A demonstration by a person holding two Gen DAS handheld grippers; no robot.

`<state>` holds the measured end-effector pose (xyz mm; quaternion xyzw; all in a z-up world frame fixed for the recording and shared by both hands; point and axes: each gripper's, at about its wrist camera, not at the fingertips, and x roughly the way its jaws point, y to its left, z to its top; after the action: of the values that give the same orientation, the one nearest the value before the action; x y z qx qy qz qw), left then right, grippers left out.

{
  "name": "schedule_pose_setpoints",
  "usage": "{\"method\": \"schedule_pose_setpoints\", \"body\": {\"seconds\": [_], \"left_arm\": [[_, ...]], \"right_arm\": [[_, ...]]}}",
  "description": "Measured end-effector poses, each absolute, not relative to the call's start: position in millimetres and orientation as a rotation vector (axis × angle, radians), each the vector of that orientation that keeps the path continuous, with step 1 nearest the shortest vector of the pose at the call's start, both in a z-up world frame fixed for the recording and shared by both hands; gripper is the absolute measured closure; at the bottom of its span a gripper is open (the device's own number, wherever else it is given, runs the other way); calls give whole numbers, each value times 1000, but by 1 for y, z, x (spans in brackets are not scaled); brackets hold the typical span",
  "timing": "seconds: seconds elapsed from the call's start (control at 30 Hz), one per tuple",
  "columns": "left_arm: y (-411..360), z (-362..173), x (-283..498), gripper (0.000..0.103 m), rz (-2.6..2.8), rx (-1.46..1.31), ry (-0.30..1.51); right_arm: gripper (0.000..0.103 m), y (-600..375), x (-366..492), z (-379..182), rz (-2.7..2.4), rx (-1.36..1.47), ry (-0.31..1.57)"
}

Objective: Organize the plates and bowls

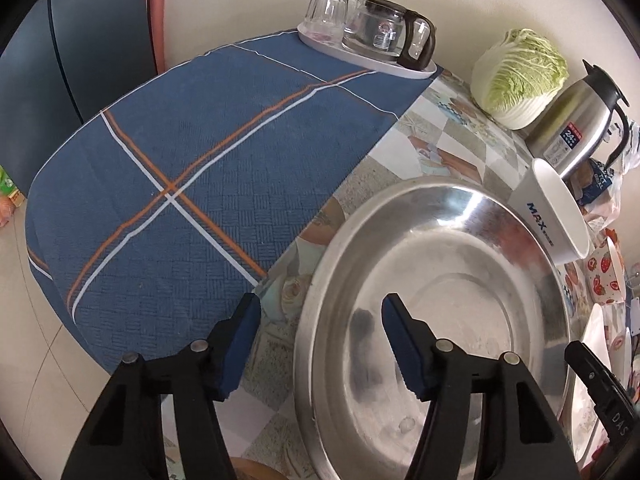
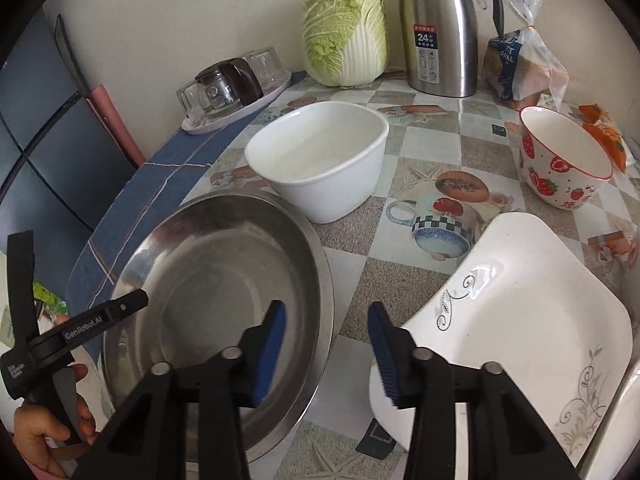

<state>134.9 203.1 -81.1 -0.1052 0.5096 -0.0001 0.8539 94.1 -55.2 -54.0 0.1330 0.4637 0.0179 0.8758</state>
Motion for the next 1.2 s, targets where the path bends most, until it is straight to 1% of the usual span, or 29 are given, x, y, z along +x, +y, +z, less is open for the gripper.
{"method": "schedule_pose_setpoints", "body": {"seconds": [0.07, 0.13, 0.17, 0.2, 0.3, 0.37, 0.43, 0.9, 1.2], "left_arm": [[204, -81, 136, 39, 2, -223, 1072], [204, -81, 138, 41, 5, -227, 1069], [204, -81, 139, 46, 8, -226, 1068], [204, -81, 140, 48, 13, -224, 1067], [206, -81, 140, 60, 9, -248, 1059], [207, -82, 142, 73, 4, -267, 1062], [206, -82, 142, 77, -5, -277, 1066], [205, -75, 134, 77, 33, -248, 1075], [215, -59, 125, 77, 57, -259, 1058]], "right_arm": [[68, -56, 95, -56, 33, 284, 968], [73, -58, 96, -58, 34, 297, 972], [76, -59, 97, -59, 34, 303, 973], [77, -59, 97, -60, 33, 307, 976], [85, -60, 99, -64, 44, 324, 989], [88, -60, 100, -67, 60, 335, 1001], [91, -59, 102, -69, 73, 340, 1009], [91, -55, 99, -66, 105, 318, 1014], [91, -48, 97, -57, 147, 303, 992]]}}
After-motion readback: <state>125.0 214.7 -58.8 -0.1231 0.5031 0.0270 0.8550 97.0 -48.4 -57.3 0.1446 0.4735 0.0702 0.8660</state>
